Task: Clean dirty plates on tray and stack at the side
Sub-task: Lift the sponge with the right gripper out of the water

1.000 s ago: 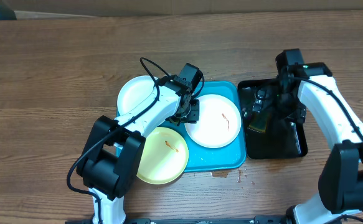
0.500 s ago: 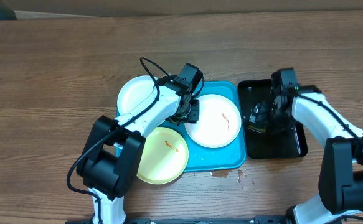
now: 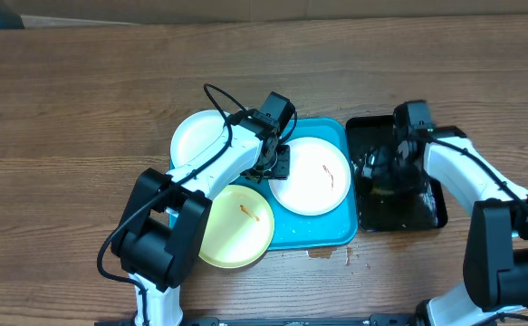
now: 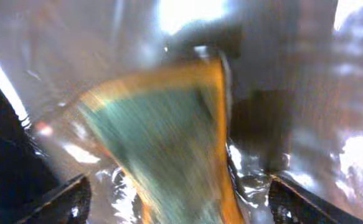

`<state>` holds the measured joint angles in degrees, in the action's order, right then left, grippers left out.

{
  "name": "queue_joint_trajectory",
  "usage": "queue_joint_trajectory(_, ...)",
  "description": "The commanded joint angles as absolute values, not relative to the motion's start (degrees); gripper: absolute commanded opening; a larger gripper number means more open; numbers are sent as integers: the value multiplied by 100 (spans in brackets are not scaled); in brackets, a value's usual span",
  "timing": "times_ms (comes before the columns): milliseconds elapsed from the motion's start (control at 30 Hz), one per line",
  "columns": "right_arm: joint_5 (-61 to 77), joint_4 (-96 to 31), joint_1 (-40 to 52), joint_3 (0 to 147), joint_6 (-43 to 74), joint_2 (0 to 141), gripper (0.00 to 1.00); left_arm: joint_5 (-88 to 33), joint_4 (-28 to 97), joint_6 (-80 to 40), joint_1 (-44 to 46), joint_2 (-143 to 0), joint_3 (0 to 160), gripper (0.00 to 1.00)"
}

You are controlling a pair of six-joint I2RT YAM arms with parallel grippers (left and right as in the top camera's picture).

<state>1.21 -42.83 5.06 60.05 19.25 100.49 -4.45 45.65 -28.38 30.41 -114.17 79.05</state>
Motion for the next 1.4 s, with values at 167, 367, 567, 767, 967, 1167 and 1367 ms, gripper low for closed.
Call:
queue_joint_trajectory(167,-82,-3972,506,6145,1754,10001,79,-447,4582,-2810,3083,-11487,7856,48)
queue_joint_trajectory(367,-294,-3660,506,5789,1756,10020,71,-449,4584,-2810,3083,-11487,7856,48)
queue_joint_trajectory(567,-298,-3400,506,5739,1754,10020,31,-447,4580,-2810,3083,-11487,7856,52)
queue_joint_trajectory(767,-290,-3662,506,5743,1756,10020,86,-449,4584,-2810,3083,-11487,7854,52)
queue_joint_trajectory(967,-290,-4156,506,5741,1756,10020,59,-447,4580,-2812,3083,-11487,7854,52)
queue_joint_trajectory(1167,-292,-4239,506,5741,1756,10020,30,-399,4574,-2810,3083,-11511,7846,45)
queue_joint_trajectory(1367,-388,-4274,506,5739,1754,10020,37,-314,4515,-2805,3083,-11596,7846,32)
